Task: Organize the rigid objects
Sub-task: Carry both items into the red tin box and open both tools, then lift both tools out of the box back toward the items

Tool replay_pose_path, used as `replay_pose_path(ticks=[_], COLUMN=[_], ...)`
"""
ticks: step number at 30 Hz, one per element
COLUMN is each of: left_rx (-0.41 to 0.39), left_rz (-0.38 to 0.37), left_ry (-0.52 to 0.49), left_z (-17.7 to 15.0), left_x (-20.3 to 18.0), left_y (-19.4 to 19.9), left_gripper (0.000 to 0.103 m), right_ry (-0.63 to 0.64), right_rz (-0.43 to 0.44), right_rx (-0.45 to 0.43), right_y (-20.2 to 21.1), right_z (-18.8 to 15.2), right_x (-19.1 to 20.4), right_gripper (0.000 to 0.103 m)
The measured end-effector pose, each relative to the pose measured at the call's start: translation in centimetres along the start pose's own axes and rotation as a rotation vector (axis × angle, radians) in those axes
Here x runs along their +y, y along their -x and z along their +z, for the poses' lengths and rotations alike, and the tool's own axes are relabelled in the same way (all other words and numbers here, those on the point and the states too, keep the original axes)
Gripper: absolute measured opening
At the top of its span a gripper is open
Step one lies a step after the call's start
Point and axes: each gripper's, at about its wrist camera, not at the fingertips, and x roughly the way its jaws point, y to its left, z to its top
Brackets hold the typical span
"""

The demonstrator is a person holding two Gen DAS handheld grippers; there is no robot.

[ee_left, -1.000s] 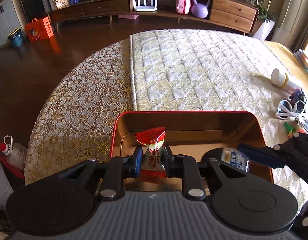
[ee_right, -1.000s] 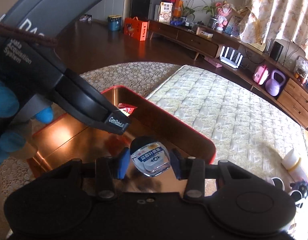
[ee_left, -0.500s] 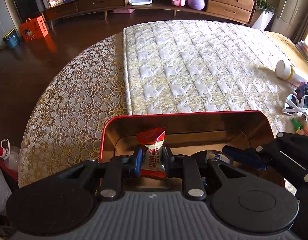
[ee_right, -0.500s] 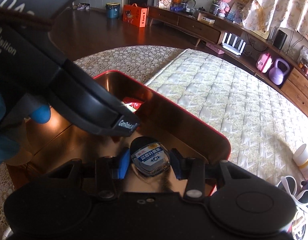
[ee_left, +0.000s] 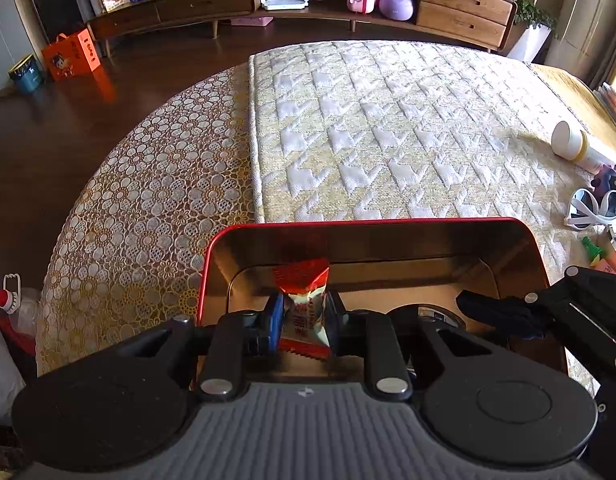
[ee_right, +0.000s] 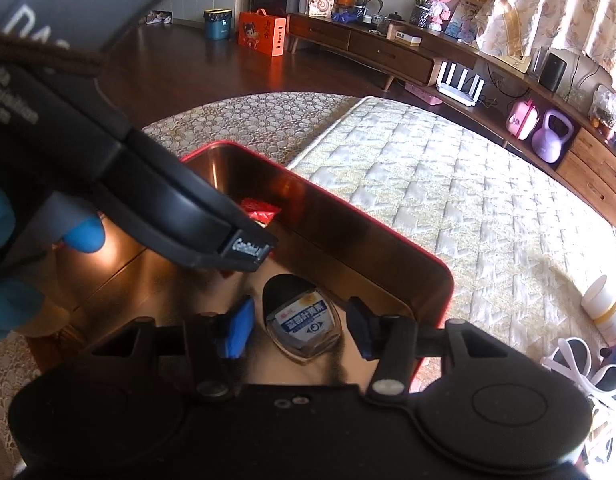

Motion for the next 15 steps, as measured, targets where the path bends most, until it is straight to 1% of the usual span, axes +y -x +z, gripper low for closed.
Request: replay_pose_path(ticks=[3, 15], left_rx=[-0.013, -0.082], left_rz=[-0.002, -0.022], left_ry=[-0.003, 0.017], left_z=[-0.2, -1.3], left_x=[-0.1, 0.0], left_y=[0.6, 4.7], left_gripper=[0.021, 0.022], right_ry=[-0.004, -0.066], right_rz=[0.007, 0.034], right_rx=[-0.013, -0.084], right_y=[0.8, 6.1], right_z=[0.2, -0.5], right_x=[-0.1, -0.6], right_gripper=[0.058, 0.064])
